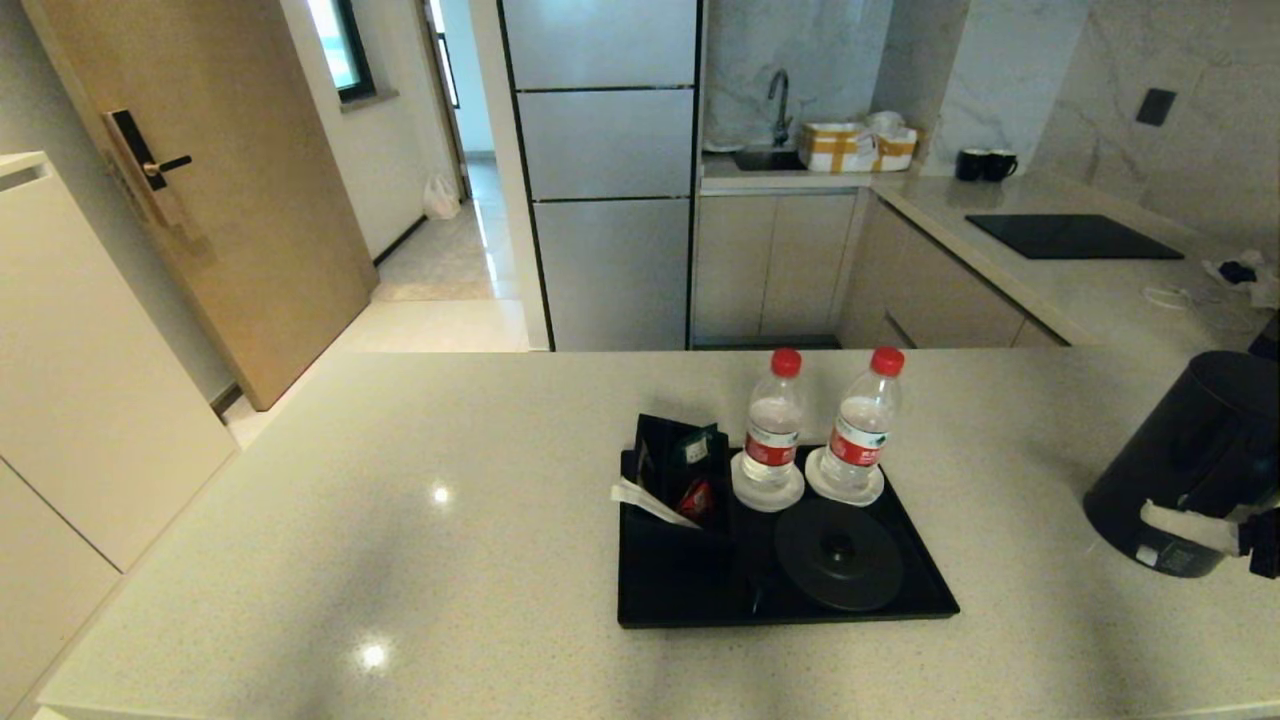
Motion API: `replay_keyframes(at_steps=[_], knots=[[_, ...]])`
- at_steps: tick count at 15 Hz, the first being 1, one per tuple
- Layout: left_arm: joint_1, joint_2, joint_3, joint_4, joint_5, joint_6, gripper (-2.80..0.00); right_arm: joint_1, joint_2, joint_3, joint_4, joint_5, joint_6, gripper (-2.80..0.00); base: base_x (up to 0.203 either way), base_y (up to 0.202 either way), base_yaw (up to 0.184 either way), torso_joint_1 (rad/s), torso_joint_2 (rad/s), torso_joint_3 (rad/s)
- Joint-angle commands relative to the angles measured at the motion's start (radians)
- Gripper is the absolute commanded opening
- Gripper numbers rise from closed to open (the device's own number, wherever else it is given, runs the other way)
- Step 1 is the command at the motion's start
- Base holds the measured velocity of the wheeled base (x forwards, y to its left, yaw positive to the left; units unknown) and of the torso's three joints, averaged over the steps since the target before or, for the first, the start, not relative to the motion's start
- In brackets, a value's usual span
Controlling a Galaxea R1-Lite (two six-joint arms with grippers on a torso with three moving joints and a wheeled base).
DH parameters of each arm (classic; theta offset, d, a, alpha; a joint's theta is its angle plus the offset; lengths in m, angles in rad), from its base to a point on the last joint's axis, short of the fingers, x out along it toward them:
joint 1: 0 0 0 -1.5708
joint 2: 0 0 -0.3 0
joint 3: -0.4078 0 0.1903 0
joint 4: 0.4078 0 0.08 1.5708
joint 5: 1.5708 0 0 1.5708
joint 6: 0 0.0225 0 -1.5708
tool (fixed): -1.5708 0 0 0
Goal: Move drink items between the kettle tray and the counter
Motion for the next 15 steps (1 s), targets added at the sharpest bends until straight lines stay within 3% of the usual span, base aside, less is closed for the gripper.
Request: replay_keyframes(at_steps=[1,13,14,15], knots=[[0.001,0.0,0.0,0.0,0.0,0.0,-2.8,0.006,0.004,0.008,-0.004,0.008,-0.004,0.0,0.0,0.0,0.0,0.0,0.0,0.0],[0.0,0.0,0.0,0.0,0.0,0.0,-2.8,0.077,-0.002,0.013,-0.01,-0.017,0.0,0.0,0.0,0.0,0.0,0.0,0.0,0.0],[0.0,0.0,0.0,0.0,0.0,0.001,-2.8,0.076,0.0,0.015,-0.011,-0.027,0.002,-2.07,0.0,0.0,0.0,0.0,0.0,0.0],[0.001,0.0,0.0,0.0,0.0,0.0,-2.8,0.075,0.006,0.015,-0.014,-0.028,0.002,-2.8,0.0,0.0,0.0,0.0,0.0,0.0]])
